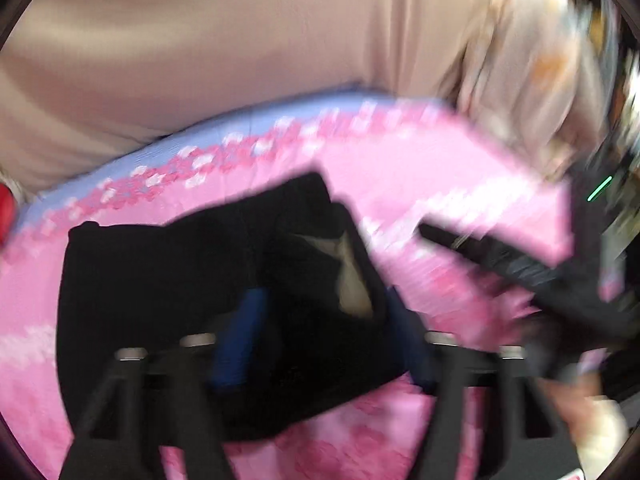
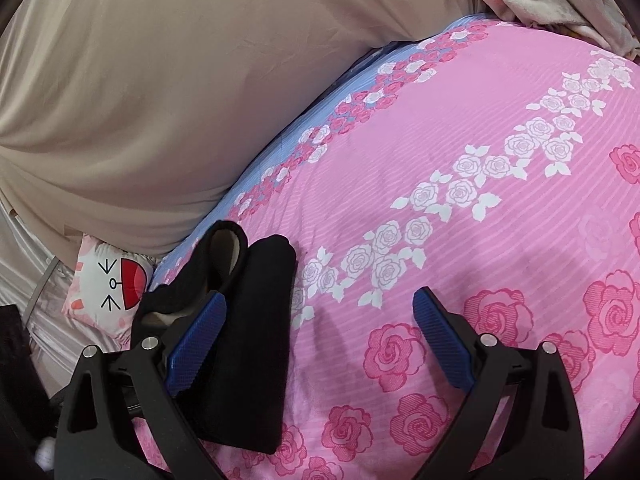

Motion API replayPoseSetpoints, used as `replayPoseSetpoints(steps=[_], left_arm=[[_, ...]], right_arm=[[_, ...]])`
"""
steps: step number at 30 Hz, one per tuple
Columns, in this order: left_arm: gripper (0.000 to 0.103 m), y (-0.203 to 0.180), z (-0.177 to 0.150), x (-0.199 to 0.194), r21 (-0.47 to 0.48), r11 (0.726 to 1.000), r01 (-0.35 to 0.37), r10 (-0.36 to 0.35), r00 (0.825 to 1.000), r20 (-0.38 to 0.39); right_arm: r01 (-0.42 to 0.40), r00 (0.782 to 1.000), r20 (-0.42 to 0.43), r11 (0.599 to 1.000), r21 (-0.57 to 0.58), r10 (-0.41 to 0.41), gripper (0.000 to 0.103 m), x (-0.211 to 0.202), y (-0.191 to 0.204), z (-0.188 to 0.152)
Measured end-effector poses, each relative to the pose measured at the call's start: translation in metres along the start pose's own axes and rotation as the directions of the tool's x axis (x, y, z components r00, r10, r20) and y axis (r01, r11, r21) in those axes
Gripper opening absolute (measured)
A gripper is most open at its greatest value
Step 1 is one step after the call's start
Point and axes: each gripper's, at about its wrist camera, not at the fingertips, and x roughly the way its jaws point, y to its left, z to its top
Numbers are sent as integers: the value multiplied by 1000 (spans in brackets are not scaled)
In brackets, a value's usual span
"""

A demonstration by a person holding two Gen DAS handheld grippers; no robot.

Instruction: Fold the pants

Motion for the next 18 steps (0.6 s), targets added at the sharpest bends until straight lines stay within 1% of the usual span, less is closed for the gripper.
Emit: replayPoseSetpoints(steps=[1,2,3,4,5,6,7,8,9,10,11,12,13,14,15,16,17,18], left_arm=[[76,14,3,-22,-48,998,35,-32,997,66],[77,25,5,-38,-66,996,64,-56,992,113],[77,41,9,-58,-84,994,70,-55,984,168],[82,54,10,-70,-104,994,31,-10,980,198],[88,72,12,-82,-132,990,-54,82,974,213],[88,83,12,-87,-148,983,-110,140,969,206],[88,104,11,-88,-181,962,-202,233,957,170],[87,125,7,-85,-214,939,-269,299,947,121],[87,144,2,-79,-248,916,-315,340,938,65],[87,167,-7,-68,-289,894,-343,353,935,-17],[86,186,-17,-56,-318,883,-344,334,939,-87],[86,197,-25,-49,-343,877,-336,315,942,-120],[86,209,-36,-38,-375,867,-328,288,944,-160],[86,216,-44,-31,-393,858,-331,278,942,-185],[86,221,-51,-24,-400,853,-336,275,940,-202],[90,225,-59,-17,-399,849,-347,282,935,-213],[90,227,-63,-15,-404,847,-345,280,936,-211],[90,229,-67,-12,-411,847,-338,273,939,-210]], right_arm=[[-2,1000,8,1000,7,2,93,-1,-1,0],[-6,1000,14,1000,17,5,93,-3,-3,1],[-4,1000,16,1000,24,4,93,-3,-4,1],[0,1000,17,1000,26,-1,93,-4,-4,2],[5,1000,23,1000,24,-6,93,-5,-2,2],[-4,1000,30,1000,-10,5,93,-10,10,3],[-24,999,25,999,-47,25,91,-12,22,4],[-48,999,13,994,-97,49,88,-14,40,5],[-77,997,-13,983,-165,76,86,-14,67,4],[-111,994,-45,968,-223,103,85,-12,92,1],[-145,989,-82,951,-272,127,82,-6,116,-2],[-196,978,-138,926,-323,159,78,4,148,-8],[-234,967,-181,908,-348,180,74,13,169,-14],[-269,954,-225,891,-366,196,72,24,189,-19],[-302,940,-272,871,-386,206,72,41,214,-27],[-325,929,-304,857,-400,210,72,54,231,-33],[-344,917,-338,845,-408,211,72,70,244,-38],[-361,900,-387,838,-410,199,72,94,258,-45]])
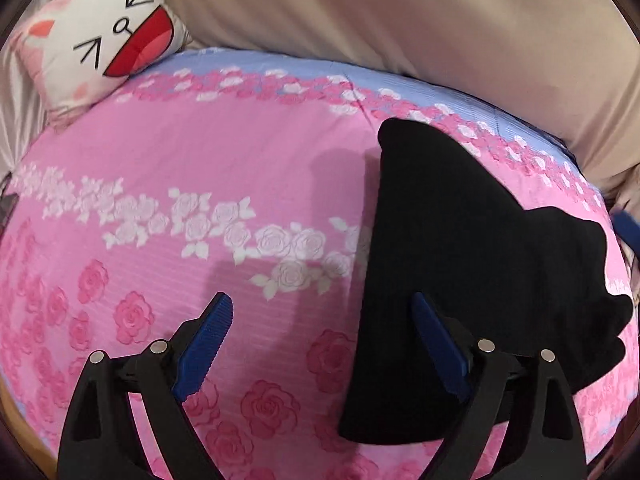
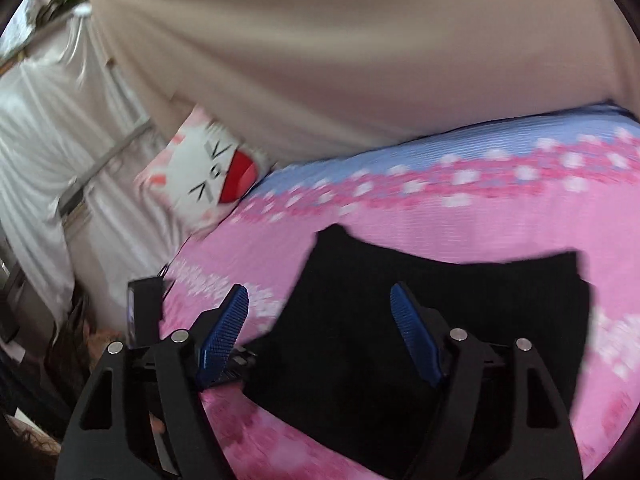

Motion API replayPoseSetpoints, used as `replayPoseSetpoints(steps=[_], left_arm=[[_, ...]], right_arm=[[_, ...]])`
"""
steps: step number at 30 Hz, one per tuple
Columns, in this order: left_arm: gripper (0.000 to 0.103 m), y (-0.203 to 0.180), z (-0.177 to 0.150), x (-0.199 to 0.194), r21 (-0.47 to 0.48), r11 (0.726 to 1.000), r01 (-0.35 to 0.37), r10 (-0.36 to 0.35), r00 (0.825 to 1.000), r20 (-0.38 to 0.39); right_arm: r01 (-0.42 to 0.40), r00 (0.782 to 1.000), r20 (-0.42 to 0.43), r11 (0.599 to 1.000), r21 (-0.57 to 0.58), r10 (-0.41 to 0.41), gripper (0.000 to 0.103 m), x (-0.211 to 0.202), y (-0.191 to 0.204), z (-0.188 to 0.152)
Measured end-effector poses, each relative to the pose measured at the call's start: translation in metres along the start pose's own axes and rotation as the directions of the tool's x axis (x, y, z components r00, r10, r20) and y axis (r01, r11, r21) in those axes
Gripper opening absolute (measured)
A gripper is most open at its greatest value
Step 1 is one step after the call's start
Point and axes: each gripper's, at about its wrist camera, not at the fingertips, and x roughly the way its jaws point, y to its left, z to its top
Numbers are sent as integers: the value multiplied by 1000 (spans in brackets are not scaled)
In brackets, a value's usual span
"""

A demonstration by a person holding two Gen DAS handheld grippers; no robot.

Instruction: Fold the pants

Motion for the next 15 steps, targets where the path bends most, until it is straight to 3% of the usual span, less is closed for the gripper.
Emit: replayPoseSetpoints(steps=[2,4,7,9,10,12,15], left_arm=[[94,1,-3,4,1,1000,10,-10,1000,3],[96,3,-2,8,8,1000,5,-5,1000,10],[97,7,-3,11,19,1000,-6,5,999,41],[98,9,0,15,23,1000,5,-6,999,43],[98,11,1,18,17,1000,23,-24,999,41],[98,15,3,22,0,999,43,-43,999,33],[98,22,2,23,-18,997,72,-72,997,18]], right_arm=[[-45,989,-143,999,20,48,72,56,-1,7],[1,976,-218,1000,27,4,72,96,-7,3],[85,975,-208,996,9,-81,71,140,-29,14],[196,957,-212,980,-29,-198,70,161,-40,21],[198,956,-218,980,-26,-198,71,167,-44,23],[172,973,-155,985,11,-168,71,144,-36,25],[92,996,-23,995,28,-91,70,78,-20,11]])
